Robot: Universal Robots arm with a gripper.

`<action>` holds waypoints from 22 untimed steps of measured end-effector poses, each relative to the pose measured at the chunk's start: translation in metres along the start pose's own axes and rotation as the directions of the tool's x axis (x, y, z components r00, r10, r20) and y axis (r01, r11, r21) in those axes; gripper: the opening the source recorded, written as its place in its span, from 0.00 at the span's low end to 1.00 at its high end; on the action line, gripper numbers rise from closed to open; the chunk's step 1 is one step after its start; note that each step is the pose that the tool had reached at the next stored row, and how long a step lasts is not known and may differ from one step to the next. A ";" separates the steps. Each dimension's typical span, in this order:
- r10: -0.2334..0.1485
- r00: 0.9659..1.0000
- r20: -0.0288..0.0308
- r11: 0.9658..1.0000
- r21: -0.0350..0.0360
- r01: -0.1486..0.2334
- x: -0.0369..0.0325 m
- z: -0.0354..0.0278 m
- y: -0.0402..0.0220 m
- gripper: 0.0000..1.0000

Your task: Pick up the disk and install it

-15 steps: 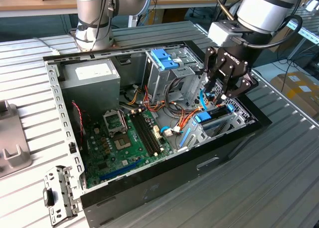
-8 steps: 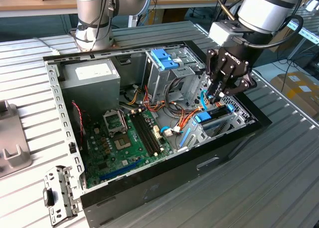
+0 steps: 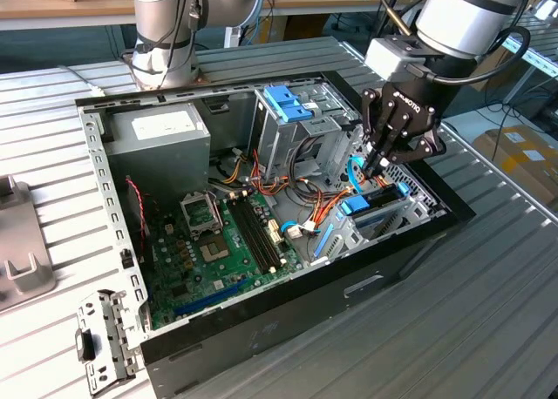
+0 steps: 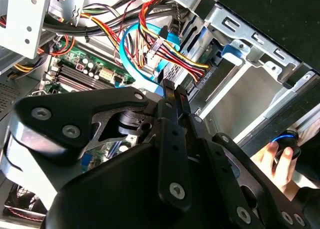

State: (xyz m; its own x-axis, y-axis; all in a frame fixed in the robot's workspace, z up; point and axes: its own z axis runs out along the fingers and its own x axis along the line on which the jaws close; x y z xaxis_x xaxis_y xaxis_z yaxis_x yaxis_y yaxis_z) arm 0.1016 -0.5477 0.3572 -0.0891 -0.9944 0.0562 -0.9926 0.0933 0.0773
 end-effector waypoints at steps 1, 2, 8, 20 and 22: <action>0.000 1.000 0.000 1.000 0.000 0.000 0.0000 0.0000 0.0000 0.16; 0.001 1.000 0.000 1.000 0.000 -0.001 0.0000 0.0000 0.0000 0.16; 0.001 1.000 0.000 1.000 0.000 -0.001 0.0038 0.0003 -0.0004 0.16; 0.001 1.000 0.000 1.000 0.000 -0.001 0.0193 0.0021 -0.0019 0.16; 0.001 1.000 0.000 1.000 0.000 -0.001 0.0214 0.0023 -0.0021 0.16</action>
State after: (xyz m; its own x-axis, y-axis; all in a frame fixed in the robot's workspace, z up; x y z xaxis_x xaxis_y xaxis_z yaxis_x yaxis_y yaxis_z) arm 0.1016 -0.5693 0.3560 -0.0906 -0.9943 0.0562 -0.9925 0.0948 0.0774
